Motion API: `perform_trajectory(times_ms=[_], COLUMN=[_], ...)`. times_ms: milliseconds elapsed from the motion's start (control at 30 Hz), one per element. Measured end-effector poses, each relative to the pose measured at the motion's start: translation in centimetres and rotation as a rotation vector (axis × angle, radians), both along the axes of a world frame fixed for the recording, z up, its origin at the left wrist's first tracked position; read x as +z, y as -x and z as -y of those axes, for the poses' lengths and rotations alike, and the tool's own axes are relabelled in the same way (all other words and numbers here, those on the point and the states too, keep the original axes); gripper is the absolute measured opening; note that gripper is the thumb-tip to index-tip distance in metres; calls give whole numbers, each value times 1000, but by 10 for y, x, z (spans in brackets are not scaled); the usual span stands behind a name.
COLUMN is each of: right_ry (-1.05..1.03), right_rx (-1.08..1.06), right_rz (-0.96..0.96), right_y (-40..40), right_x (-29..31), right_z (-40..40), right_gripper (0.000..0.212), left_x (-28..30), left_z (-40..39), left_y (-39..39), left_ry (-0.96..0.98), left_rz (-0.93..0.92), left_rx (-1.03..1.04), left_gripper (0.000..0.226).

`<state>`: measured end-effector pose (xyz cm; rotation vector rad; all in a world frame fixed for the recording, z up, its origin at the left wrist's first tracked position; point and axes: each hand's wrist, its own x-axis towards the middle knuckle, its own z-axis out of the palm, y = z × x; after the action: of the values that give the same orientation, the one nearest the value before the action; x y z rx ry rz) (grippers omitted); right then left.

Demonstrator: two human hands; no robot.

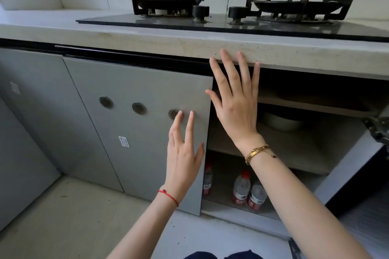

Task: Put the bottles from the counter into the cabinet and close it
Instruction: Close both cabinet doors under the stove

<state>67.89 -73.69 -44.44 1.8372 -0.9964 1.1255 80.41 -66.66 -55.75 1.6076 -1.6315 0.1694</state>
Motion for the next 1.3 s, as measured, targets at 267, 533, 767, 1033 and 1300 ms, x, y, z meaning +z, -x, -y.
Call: perform_trajectory(times_ms=[267, 533, 767, 1033, 1300], right_ry=[11, -169, -459, -743, -939], right_rx=[71, 159, 57, -139, -374], right_rz=[15, 65, 73, 156, 318], right_y=[5, 11, 31, 79, 153], right_x=[-5, 6, 68, 170, 200], right_z=[9, -14, -67, -155, -252], right_gripper=[55, 58, 56, 58, 65], left_x=[-4, 42, 128, 261, 332], left_z=[2, -29, -66, -119, -154], left_y=[0, 1, 7, 28, 83], left_ry=[24, -175, -367, -450, -457], left_rz=[-25, -113, -62, -38, 12], left_rx=[13, 1, -51, -196, -412], left_gripper=[72, 63, 62, 61, 62])
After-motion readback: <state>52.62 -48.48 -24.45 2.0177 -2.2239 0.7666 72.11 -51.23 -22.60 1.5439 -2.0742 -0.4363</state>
